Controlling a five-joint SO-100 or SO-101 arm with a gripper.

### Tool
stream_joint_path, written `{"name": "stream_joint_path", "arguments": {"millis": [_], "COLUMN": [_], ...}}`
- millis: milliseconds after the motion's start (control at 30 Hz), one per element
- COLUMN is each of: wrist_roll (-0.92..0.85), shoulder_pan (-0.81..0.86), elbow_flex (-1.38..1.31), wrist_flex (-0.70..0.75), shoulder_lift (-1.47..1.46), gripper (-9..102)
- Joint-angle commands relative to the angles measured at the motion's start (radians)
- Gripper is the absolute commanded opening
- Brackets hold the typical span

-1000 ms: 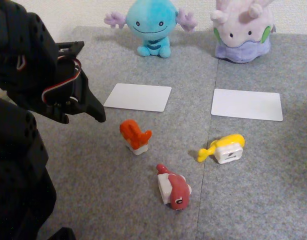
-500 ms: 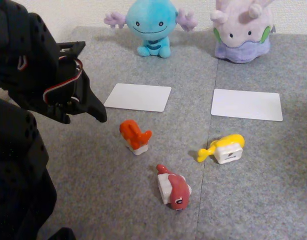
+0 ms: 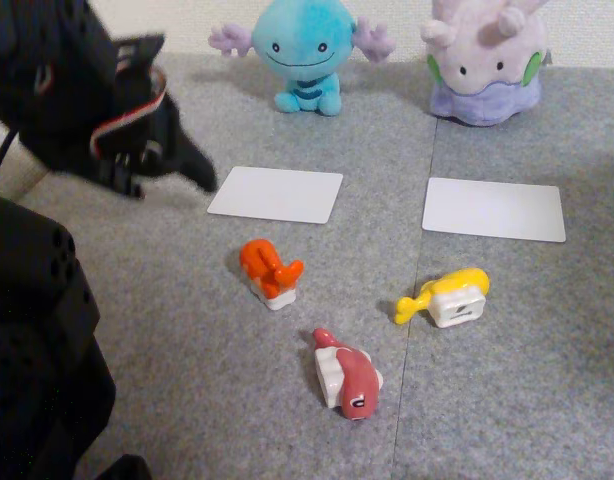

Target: Wooper wants to eat egg sudhi, and Goomy wants to eat shrimp sushi

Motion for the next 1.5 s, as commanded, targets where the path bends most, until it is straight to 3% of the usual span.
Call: {"name": "stream_joint_path", "arguments": {"millis": [0,367,633,767,1100,1300,1467], "wrist_roll": [-0.006,-0.236,-0.518,-0.696,-1.060,-1.072,-1.048], "shoulder_pan": [0.035,0.144,0.245,0.314,0.528,0.506,0.502], "elbow_flex": [-0.109,-0.420,-0.588,-0.594,-0.578,-0.480,-0.370], "wrist_flex": [0.052,0.485,0.810,0.907,0.919,0.891,0.752], "shoulder_lift": [0.020,0.020,0.020,0.020,-0.002,-0.054,-0.103], "gripper": [25,25,25,25,25,25,25]}}
